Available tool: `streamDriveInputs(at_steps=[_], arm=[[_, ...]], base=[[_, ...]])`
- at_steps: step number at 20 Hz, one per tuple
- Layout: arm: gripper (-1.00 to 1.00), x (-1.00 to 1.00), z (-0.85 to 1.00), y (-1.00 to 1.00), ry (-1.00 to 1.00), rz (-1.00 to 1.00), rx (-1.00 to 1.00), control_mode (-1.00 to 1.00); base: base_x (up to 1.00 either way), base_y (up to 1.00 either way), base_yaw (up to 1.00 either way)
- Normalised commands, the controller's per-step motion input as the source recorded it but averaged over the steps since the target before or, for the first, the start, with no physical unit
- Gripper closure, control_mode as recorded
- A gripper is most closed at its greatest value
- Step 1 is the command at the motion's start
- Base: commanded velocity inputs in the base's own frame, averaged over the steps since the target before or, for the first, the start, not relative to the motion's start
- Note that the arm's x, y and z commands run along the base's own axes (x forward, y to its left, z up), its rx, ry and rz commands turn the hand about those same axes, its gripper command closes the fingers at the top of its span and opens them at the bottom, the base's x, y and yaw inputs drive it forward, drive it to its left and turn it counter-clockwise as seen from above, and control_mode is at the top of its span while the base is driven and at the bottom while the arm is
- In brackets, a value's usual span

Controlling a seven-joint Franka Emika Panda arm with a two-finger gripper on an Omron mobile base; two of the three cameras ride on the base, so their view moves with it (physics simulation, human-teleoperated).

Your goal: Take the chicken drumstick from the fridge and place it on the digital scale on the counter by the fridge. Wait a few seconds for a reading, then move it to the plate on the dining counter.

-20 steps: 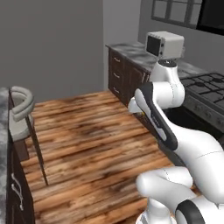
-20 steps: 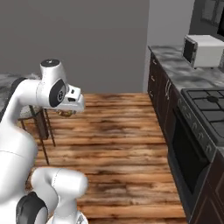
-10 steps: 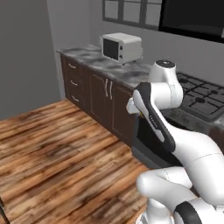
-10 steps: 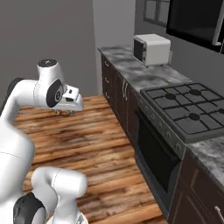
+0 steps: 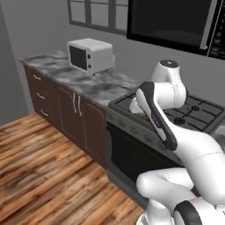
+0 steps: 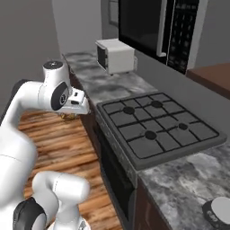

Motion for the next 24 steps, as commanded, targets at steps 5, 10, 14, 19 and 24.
streamDriveInputs(at_steps=[5, 10, 14, 19, 24], arm=[[1.0, 0.0, 0.0, 0.0, 0.0, 0.0, 0.0, 1.0], [1.0, 0.0, 0.0, 0.0, 0.0, 0.0, 0.0, 1.0], [1.0, 0.0, 0.0, 0.0, 0.0, 0.0, 0.0, 1.0], [1.0, 0.0, 0.0, 0.0, 0.0, 0.0, 0.0, 1.0], [1.0, 0.0, 0.0, 0.0, 0.0, 0.0, 0.0, 1.0]], base=[[0.1, -0.38, -0.67], [-0.03, -0.21, -0.86], [-0.01, -0.07, -0.87], [0.0, -0.09, -0.83], [0.11, -0.03, -0.71]])
